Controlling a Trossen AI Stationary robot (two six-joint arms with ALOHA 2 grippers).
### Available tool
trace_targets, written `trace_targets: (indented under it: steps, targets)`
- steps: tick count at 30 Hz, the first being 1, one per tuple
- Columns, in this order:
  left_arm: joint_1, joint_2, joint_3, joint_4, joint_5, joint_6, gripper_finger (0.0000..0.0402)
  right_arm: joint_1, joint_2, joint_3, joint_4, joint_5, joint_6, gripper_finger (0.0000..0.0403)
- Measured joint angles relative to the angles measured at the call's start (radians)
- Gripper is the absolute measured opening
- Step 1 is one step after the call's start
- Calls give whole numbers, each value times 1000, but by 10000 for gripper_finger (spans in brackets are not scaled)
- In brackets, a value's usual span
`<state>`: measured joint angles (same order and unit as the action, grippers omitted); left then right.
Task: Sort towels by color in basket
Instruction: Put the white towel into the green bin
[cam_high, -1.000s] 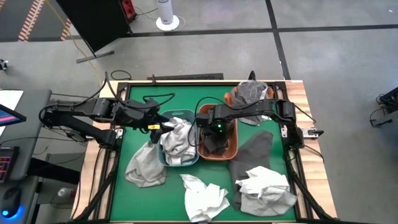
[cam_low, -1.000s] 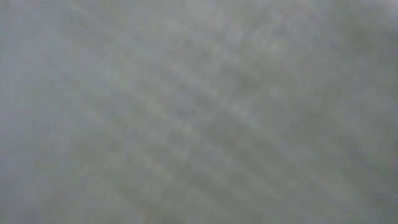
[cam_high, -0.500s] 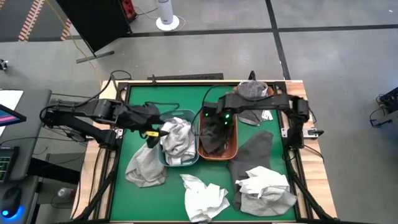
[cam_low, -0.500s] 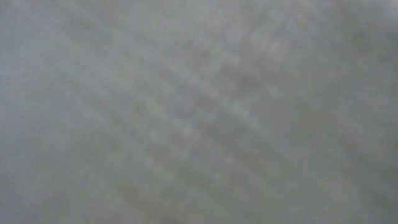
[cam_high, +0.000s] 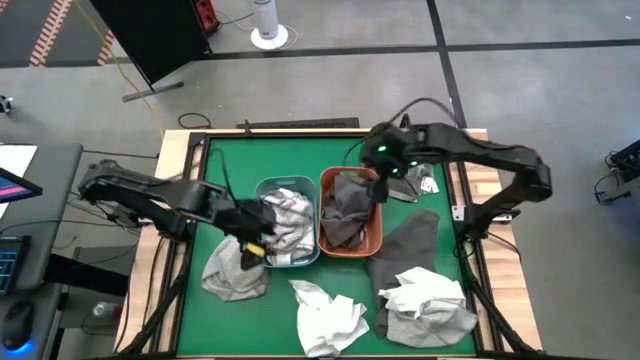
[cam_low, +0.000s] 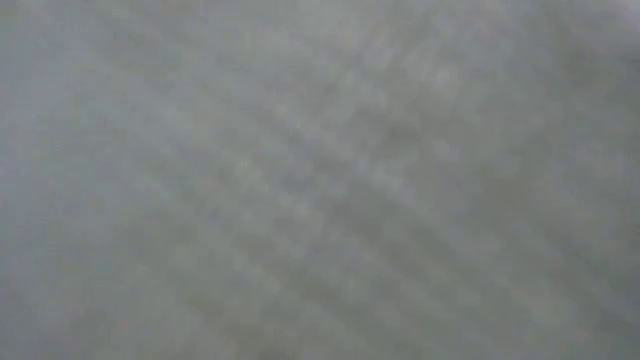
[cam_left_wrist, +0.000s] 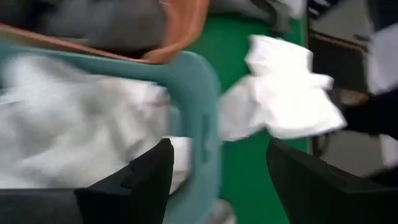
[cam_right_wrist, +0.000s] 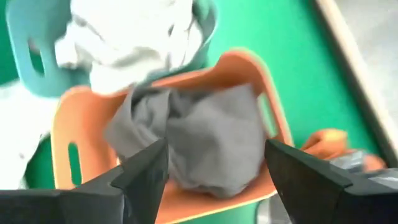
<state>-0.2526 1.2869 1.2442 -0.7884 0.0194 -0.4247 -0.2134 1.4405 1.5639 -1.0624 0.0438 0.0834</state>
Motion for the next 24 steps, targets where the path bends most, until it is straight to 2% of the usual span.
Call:
trace_targets:
  steps: [4,9,15,20,24]
  targets:
    - [-22,97,0,135,76,21,241,-19,-76,0,10,67,29,306]
    - [-33,189,0,286,163,54,239,-39,-136,0,10,91,48,306]
    - [-36,284,2,449,185,112,239,-40,-181,0,19,91,17,306]
    - [-47,374,2,513,187,115,239,-37,-216,0,10,91,-2,306]
    - [-47,440,57,461,177,144,239,-20,-244,0,1,91,-2,306]
